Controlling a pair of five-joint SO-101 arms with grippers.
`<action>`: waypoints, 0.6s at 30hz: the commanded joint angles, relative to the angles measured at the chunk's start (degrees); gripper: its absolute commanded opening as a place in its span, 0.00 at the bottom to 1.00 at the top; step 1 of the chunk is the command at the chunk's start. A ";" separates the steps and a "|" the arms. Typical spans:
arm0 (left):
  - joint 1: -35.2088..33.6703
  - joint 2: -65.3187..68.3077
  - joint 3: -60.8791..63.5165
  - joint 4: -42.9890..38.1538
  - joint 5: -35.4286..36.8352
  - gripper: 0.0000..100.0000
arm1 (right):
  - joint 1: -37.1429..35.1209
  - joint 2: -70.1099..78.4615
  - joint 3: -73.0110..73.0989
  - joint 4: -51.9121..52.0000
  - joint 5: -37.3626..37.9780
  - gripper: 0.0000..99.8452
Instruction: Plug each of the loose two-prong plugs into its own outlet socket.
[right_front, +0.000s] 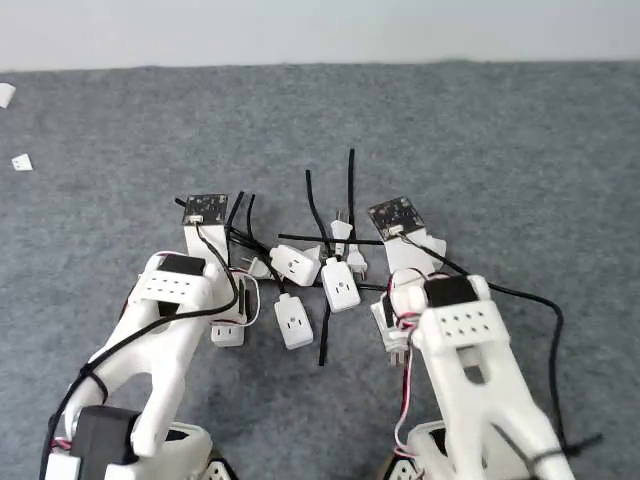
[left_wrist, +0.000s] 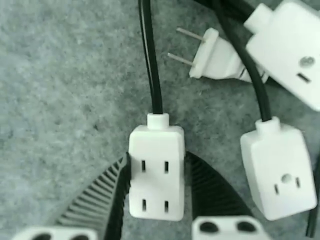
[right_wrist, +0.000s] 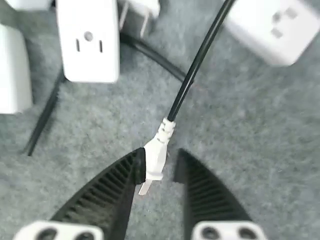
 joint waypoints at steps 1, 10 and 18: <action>0.88 -0.88 1.54 -1.67 -0.79 0.01 | -6.64 -6.64 -3.25 0.04 -1.32 0.03; -7.74 -9.93 6.20 -1.93 -0.88 0.01 | -32.66 7.52 -3.52 -21.76 -16.79 0.03; -11.60 -6.42 6.64 -5.80 -2.20 0.01 | -36.09 31.08 -16.44 -22.46 -20.48 0.03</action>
